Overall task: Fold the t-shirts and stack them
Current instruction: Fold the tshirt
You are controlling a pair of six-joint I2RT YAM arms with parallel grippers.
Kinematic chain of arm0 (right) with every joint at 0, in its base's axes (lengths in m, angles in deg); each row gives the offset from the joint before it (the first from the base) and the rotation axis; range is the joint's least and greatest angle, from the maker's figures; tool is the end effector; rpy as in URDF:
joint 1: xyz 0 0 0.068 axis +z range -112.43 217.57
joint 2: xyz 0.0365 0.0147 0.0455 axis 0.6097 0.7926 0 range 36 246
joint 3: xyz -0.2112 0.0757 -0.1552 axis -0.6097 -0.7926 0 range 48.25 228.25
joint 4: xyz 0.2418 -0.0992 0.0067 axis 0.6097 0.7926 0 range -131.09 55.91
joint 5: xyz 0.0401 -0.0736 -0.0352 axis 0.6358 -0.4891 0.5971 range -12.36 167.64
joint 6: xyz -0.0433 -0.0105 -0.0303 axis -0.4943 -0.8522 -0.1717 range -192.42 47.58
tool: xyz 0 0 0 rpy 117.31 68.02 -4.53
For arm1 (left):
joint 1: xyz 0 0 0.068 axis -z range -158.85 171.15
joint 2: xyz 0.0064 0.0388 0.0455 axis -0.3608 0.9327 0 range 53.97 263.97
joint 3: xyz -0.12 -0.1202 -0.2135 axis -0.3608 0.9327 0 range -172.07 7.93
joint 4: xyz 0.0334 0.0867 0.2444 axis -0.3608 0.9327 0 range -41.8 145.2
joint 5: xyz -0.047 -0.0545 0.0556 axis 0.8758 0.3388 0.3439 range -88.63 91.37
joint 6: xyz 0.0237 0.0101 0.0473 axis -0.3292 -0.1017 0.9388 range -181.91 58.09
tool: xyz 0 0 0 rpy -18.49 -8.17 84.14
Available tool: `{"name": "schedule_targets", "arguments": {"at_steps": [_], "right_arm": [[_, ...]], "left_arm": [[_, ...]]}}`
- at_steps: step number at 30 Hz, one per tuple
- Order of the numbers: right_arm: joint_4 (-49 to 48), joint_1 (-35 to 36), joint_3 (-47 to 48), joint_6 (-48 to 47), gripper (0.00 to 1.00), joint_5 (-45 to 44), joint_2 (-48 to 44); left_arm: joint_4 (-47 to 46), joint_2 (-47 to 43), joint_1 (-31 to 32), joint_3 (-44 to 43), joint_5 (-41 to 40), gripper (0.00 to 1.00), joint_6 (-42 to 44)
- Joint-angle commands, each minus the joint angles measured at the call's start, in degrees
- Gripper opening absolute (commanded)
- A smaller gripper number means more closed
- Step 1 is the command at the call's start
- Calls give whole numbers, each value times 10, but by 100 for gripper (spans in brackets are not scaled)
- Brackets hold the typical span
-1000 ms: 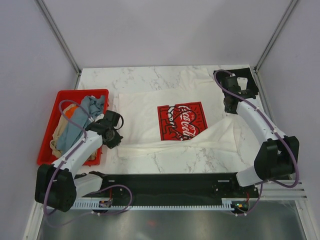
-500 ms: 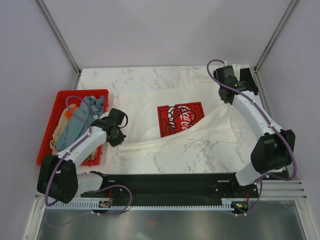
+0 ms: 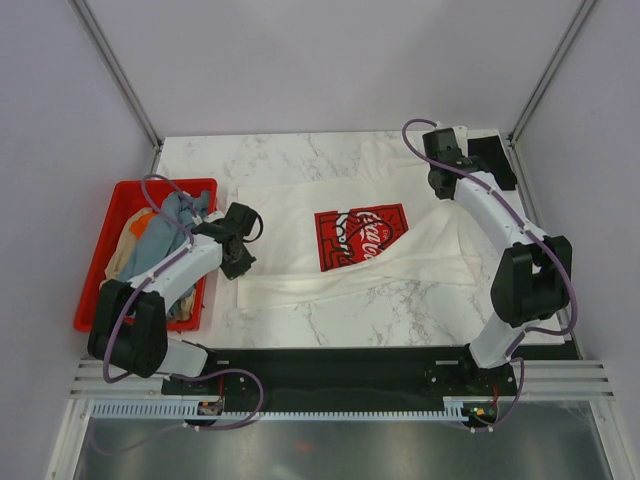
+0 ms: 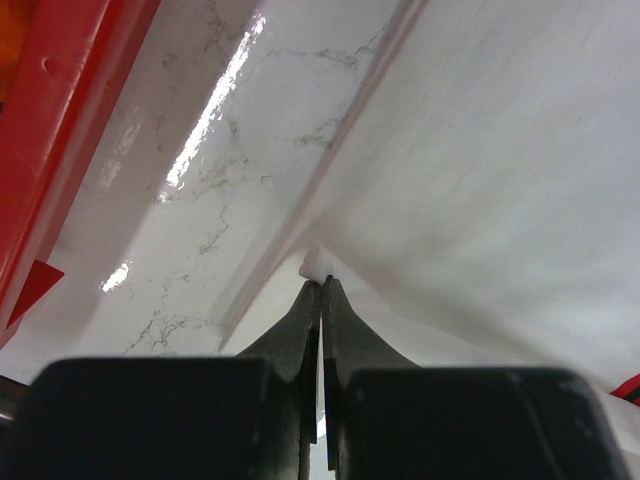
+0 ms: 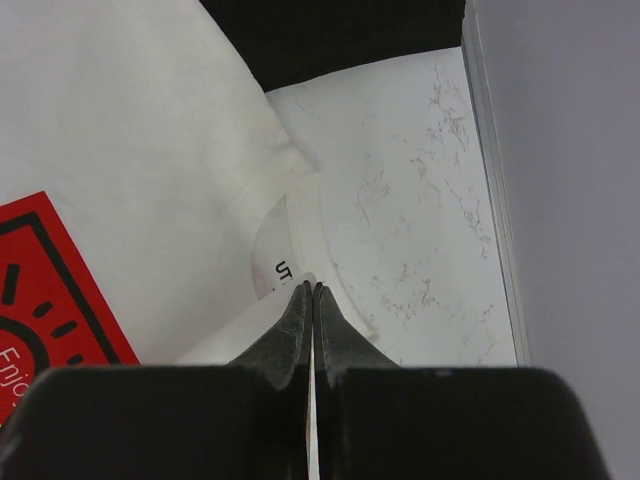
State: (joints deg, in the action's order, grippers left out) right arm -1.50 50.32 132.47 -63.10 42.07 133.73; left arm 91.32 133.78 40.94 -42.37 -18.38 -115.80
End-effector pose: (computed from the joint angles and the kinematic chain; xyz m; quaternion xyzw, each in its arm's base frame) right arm 0.3649 0.0614 0.2939 0.0696 0.9057 -0.2267 0.3513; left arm 0.2376 -0.0727 0.2023 -0.3104 0.9235 0.0464 0.2208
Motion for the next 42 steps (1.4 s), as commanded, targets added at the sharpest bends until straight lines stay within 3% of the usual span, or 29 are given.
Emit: {"name": "schedule_targets", "arguments": {"at_steps": [1, 10, 21, 29, 31, 32, 33, 35, 39, 42], "right_arm": [[-22, 0, 28, -11, 1, 8, 16], [-10, -2, 17, 4, 0, -75, 27], [-14, -3, 14, 9, 0, -84, 25], [-30, -1, 36, 10, 2, -34, 37], [-27, -2, 49, 13, 4, -15, 43], [-23, -1, 68, 11, 11, 14, 52], [-7, -2, 82, 17, 16, 30, 58], [30, -2, 132, 45, 29, 37, 77], [148, -5, 167, 157, 39, 45, 74], [170, -26, 119, 208, 41, 106, 32]], "left_arm": [[-7, 12, 2, -23, -35, 2, 13], [-7, 12, -1, -21, -67, 2, 11], [-7, 48, -15, -52, -55, 2, 1], [-7, 73, -15, -70, -49, 2, 10], [-7, 68, -15, -73, -49, 15, 17], [-7, 65, -15, -73, -47, 22, 24], [-6, 59, -15, -73, -46, 45, 27], [-6, 39, -14, -72, -38, 57, 36], [-8, -4, 2, -66, -17, 60, 66], [-7, -33, 40, -55, 8, 60, 83]]}}
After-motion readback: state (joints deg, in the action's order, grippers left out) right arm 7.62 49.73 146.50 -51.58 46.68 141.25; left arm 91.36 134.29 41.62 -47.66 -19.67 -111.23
